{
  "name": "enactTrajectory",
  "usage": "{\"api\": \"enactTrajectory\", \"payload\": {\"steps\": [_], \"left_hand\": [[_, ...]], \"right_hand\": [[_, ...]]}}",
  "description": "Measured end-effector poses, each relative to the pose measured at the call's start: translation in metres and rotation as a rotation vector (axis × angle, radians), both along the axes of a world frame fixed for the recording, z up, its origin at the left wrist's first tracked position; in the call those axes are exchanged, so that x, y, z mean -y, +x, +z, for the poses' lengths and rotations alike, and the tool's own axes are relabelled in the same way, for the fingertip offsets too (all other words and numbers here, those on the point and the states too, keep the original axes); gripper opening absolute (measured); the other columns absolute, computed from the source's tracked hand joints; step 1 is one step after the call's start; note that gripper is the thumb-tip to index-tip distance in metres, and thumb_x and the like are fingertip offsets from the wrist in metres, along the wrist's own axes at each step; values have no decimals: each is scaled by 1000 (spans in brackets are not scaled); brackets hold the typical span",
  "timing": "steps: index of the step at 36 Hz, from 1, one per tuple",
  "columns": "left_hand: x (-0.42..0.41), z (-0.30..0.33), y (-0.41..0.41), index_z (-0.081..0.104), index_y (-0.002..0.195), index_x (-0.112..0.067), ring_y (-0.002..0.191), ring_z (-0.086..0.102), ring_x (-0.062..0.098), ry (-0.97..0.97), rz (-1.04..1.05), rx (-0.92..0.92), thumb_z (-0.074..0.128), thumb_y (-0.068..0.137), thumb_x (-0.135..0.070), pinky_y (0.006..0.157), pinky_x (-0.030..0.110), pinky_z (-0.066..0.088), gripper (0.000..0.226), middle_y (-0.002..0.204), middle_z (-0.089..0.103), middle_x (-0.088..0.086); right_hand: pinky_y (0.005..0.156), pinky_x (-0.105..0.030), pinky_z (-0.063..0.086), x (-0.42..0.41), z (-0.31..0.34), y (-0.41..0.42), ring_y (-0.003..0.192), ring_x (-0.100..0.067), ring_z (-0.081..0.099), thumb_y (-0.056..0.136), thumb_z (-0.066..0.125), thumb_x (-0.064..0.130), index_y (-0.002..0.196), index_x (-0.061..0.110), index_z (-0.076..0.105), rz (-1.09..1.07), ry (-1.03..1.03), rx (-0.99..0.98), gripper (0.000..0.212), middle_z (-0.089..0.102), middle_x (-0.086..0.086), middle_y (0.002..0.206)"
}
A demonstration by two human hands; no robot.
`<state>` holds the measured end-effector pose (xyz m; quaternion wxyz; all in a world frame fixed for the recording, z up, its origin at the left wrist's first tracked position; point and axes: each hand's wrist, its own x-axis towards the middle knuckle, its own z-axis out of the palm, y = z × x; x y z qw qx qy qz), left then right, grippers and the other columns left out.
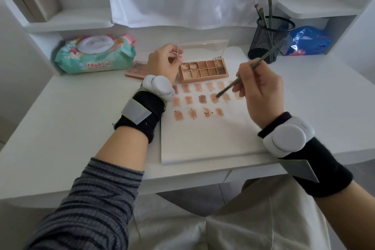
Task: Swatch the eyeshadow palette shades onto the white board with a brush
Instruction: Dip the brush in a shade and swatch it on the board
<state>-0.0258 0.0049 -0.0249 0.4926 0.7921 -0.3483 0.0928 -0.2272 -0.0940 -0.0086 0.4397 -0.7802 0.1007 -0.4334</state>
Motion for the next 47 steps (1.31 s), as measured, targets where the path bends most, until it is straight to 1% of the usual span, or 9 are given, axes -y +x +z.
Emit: {"api": "enactTrajectory", "payload": {"steps": [5, 10, 16, 22, 28, 34, 39, 42, 47], "left_hand": [[-1, 5, -2, 68, 93, -9, 85, 67, 11, -24, -12, 6, 61, 83, -9, 78, 26, 52, 12, 91, 68, -8], [-2, 6, -2, 68, 95, -11, 83, 67, 12, -46, -10, -54, 60, 84, -10, 77, 23, 52, 14, 91, 72, 2], [1, 6, -3, 69, 94, -10, 80, 68, 15, -87, -6, -82, 62, 83, -9, 75, 22, 52, 13, 87, 72, 6], [1, 8, -5, 70, 94, -11, 79, 66, 11, -83, -11, -105, 61, 82, -10, 75, 20, 51, 14, 87, 72, 3], [0, 9, -5, 70, 95, -12, 81, 67, 12, -67, 1, -104, 62, 83, -12, 75, 22, 52, 14, 89, 72, 3], [-1, 10, -7, 69, 97, -13, 82, 65, 10, -49, -8, -119, 61, 84, -12, 76, 19, 50, 15, 88, 70, -2], [-2, 12, -7, 69, 98, -12, 81, 63, 9, -27, 1, -112, 60, 84, -11, 72, 14, 47, 16, 92, 71, 2], [-2, 12, -6, 68, 98, -11, 84, 65, 15, 12, 9, -106, 60, 84, -11, 78, 25, 51, 17, 95, 72, 6], [-2, 8, -2, 67, 98, -11, 89, 66, 20, 69, 16, -85, 60, 84, -12, 83, 33, 51, 15, 94, 71, 8]], "right_hand": [[56, -20, 45, 0, 21, 27, 61, -5, 60, 93, 51, 19, 86, 17, 59, -35, -65, -14, 11, 62, 11, 69], [67, -44, 53, -9, 15, 55, 71, -21, 65, 91, 51, 19, 91, 10, 65, -19, -111, -118, 17, 68, -6, 75], [72, -33, 53, -14, 9, 64, 77, -8, 62, 92, 50, 22, 96, 9, 67, 25, -146, -164, 22, 61, 16, 79], [64, -19, 45, -14, 5, 63, 67, -2, 58, 93, 51, 15, 95, 10, 66, 57, -167, -208, 17, 62, 15, 76], [62, -31, 44, -15, 3, 63, 65, -20, 57, 89, 49, 17, 91, 9, 66, 59, -173, -209, 19, 68, -10, 76], [64, -28, 41, -13, 3, 62, 65, -11, 52, 89, 49, 17, 90, 8, 66, 17, -216, -212, 19, 62, 2, 78], [70, -35, 50, -14, 10, 59, 75, -18, 61, 89, 48, 20, 88, 11, 64, 2, -122, -165, 18, 64, 4, 76], [69, -41, 53, -8, 18, 58, 69, -20, 64, 94, 50, 18, 79, 20, 58, -1, 10, -150, 17, 65, 0, 71], [47, -17, 42, 7, 32, 44, 48, -4, 57, 97, 45, 15, 73, 16, 51, 5, 178, -126, 25, 61, -4, 62]]}}
